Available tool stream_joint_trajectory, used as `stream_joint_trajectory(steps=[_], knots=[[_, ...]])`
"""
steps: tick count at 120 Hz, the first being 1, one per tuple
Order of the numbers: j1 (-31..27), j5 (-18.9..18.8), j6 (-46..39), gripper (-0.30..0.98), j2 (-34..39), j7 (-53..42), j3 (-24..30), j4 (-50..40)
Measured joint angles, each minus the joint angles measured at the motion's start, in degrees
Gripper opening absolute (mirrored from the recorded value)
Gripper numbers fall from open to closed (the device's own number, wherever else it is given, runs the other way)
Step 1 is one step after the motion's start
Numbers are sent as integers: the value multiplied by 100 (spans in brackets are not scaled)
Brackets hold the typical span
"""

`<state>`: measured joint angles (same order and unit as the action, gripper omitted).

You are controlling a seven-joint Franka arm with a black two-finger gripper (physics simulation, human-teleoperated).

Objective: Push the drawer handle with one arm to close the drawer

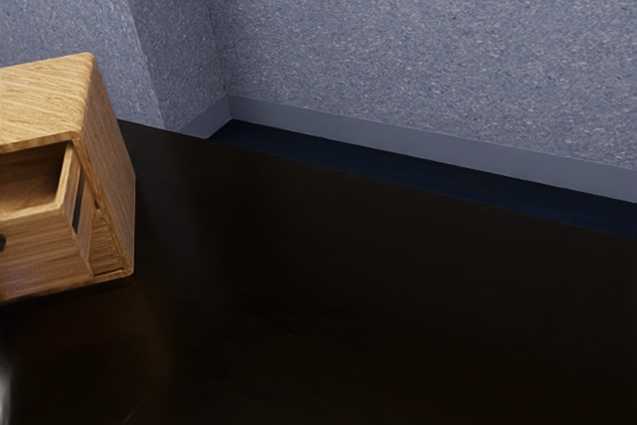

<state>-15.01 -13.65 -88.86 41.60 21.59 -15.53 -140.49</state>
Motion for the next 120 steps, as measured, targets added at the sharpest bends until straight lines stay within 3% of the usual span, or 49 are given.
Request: stream_joint_trajectory(steps=[39,120], knots=[[54,-214,-718,-10,-172,263,-3,102],[22,-345,-1549,-10,-1534,611,-9,1064]])
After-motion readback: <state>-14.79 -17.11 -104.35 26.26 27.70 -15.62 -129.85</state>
